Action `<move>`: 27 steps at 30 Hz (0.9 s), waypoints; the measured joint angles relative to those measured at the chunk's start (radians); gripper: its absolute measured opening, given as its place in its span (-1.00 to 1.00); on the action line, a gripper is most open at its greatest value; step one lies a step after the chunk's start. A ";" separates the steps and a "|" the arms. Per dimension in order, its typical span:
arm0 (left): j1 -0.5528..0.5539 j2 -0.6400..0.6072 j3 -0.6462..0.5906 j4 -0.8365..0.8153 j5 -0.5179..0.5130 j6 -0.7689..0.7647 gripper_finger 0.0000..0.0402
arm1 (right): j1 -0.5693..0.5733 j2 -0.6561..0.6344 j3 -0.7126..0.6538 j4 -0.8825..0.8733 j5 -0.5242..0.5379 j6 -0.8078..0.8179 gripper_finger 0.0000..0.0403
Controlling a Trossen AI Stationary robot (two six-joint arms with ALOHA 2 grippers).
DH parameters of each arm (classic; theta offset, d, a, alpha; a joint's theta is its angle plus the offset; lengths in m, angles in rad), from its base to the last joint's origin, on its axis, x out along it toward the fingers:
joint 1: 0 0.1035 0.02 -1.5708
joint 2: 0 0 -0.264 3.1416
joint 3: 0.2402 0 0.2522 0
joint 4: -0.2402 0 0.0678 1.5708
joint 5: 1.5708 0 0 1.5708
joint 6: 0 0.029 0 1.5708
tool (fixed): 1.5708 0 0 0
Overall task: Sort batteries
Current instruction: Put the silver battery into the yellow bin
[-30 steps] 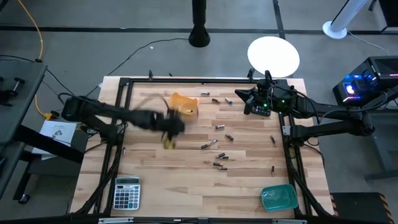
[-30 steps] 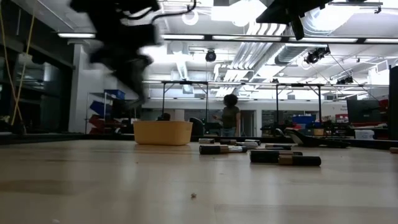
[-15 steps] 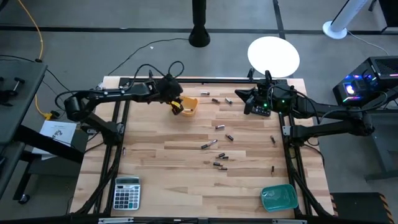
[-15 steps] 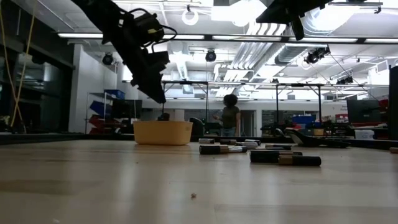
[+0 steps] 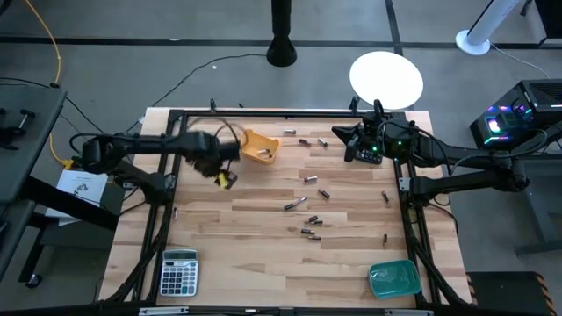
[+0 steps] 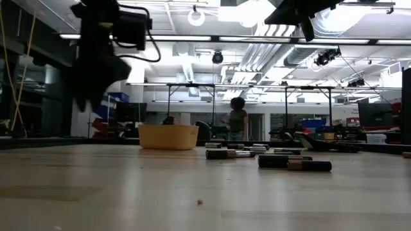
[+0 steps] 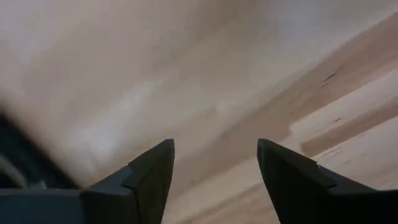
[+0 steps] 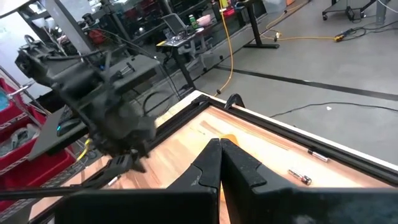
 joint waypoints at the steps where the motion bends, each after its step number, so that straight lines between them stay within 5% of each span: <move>1: -0.037 0.000 -0.018 0.002 -0.004 -0.082 0.08 | 0.000 0.000 0.000 -0.001 0.001 -0.001 -1.00; 12: -0.330 0.000 -0.274 -0.007 0.177 -0.680 0.00 | 0.000 0.000 0.000 -0.001 0.003 -0.026 -1.00; 22: -0.508 0.006 -0.306 0.038 0.044 -1.139 -0.11 | 0.000 0.000 0.000 -0.005 0.003 -0.026 -1.00; 27: -0.662 0.006 -0.304 0.032 0.009 -1.546 -0.20 | 0.000 0.000 0.000 -0.009 0.003 -0.026 -1.00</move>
